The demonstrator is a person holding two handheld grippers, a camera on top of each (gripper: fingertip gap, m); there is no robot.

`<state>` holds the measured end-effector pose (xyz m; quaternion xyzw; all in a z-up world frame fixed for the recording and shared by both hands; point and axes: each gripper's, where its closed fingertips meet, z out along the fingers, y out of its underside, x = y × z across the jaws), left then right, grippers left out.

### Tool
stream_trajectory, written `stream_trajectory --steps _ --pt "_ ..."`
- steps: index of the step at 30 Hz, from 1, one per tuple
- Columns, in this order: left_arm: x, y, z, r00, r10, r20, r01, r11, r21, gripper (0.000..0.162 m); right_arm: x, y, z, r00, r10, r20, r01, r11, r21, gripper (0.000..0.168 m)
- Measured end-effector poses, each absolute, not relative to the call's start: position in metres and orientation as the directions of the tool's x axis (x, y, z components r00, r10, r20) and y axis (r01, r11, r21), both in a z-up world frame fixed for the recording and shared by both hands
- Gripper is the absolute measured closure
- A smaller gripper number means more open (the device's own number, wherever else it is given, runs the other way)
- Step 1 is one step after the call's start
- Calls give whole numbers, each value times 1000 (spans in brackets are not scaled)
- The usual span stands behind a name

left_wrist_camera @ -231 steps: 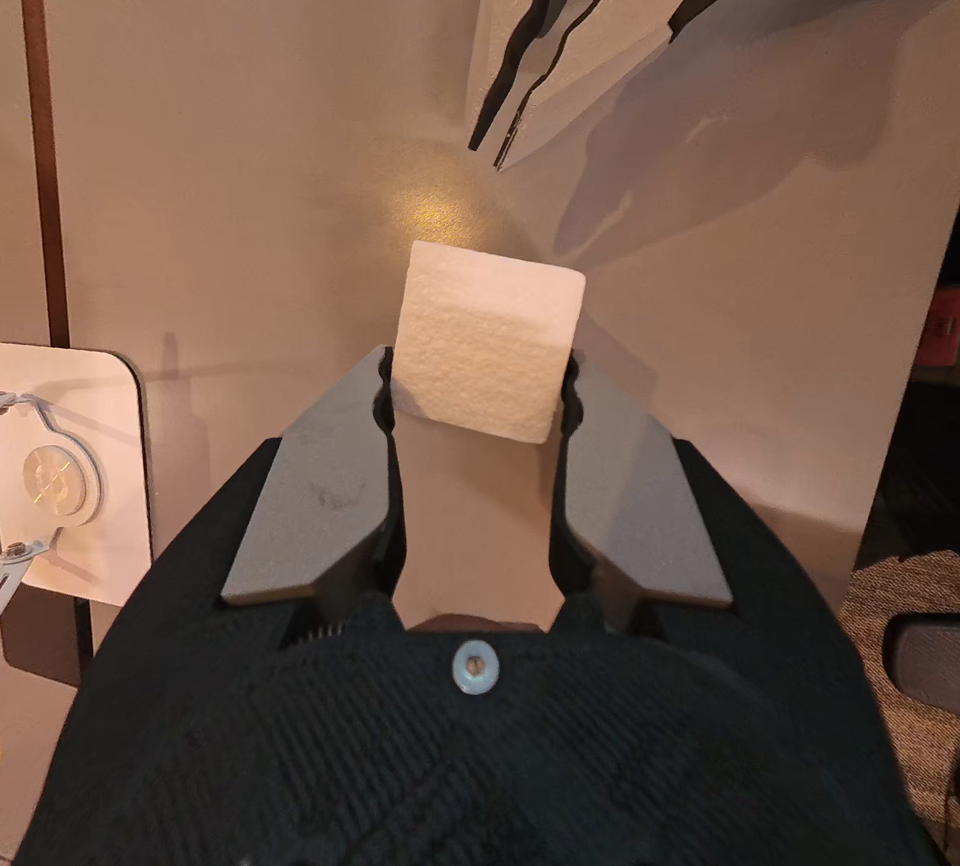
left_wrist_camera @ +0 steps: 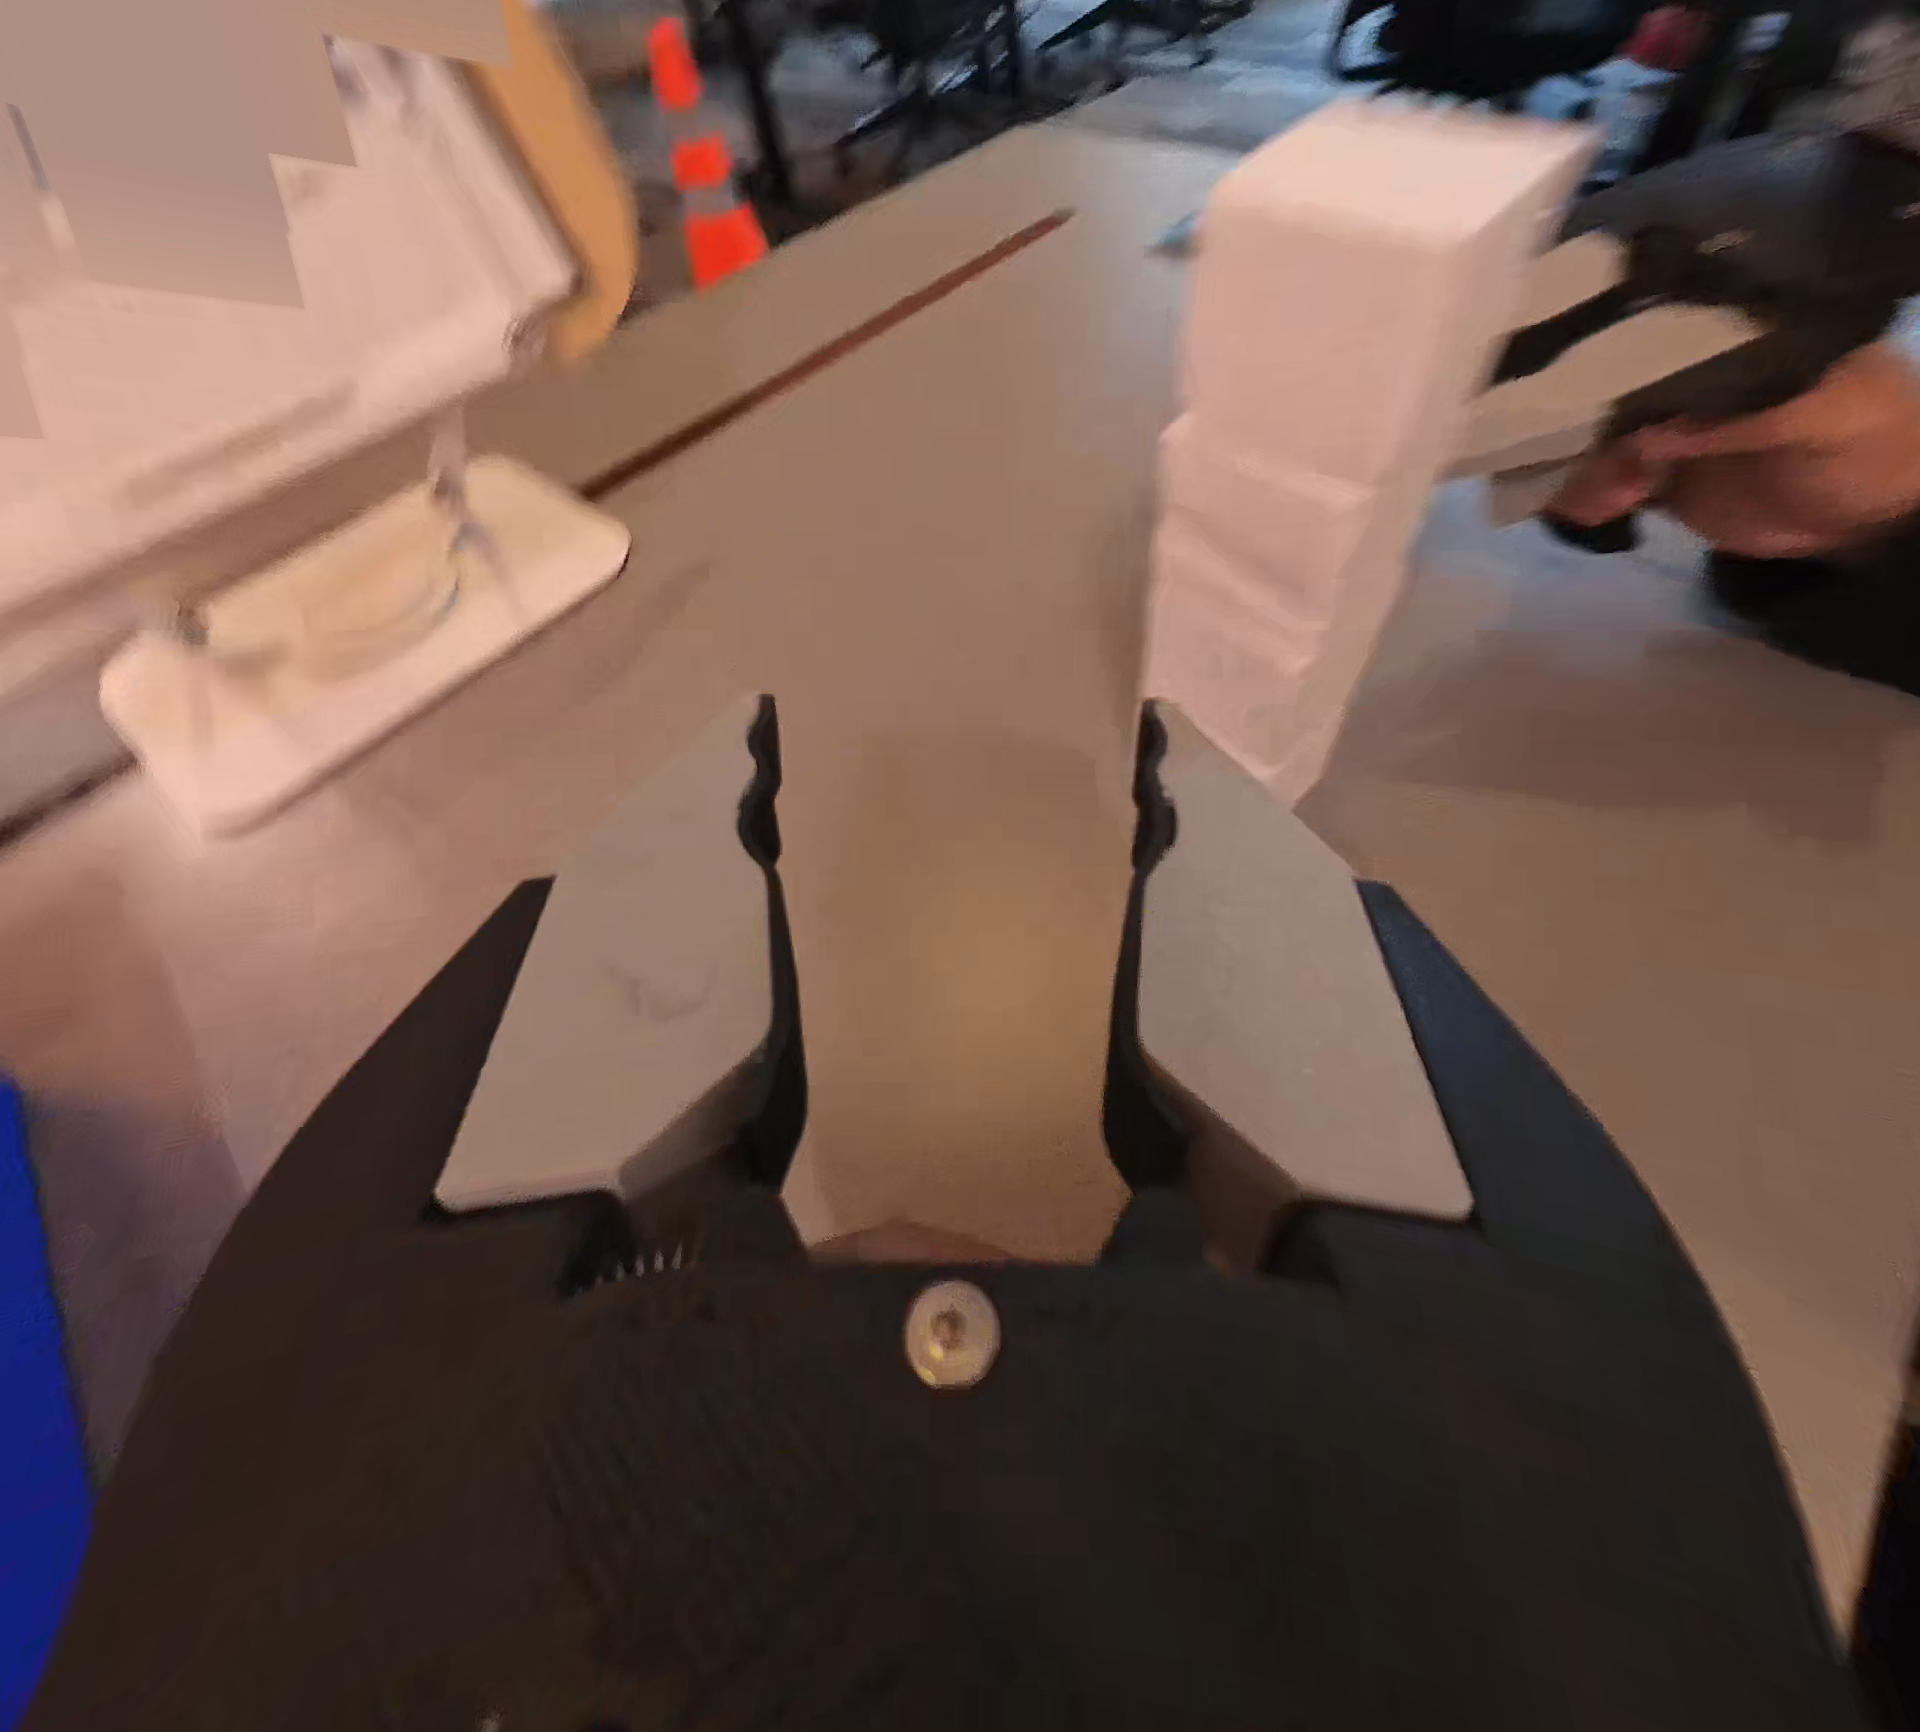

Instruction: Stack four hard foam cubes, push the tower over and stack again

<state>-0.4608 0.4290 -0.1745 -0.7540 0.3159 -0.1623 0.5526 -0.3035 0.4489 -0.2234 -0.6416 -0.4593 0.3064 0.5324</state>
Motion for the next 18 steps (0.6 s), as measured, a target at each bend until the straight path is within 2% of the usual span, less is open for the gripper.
stream_trajectory --steps 1,4,8,11,18 --pt "-474 437 -193 792 -606 -70 -272 -248 -930 107 -304 450 -226 391 915 97 271 -14 -962 161" --pt "-503 456 -237 877 -480 -14 -215 -367 -905 162 -305 447 -233 370 922 112 300 -4 -954 168" --pt "-527 466 -266 930 -367 16 -146 -410 -900 162 -308 440 -236 333 921 201 351 77 -933 168" --pt "-534 463 -250 941 -339 -11 -127 -322 -938 162 -311 429 -234 298 918 260 376 138 -916 168" --pt "-564 459 -255 965 -251 -78 -167 -354 -920 159 -320 415 -243 230 892 389 461 252 -851 168"
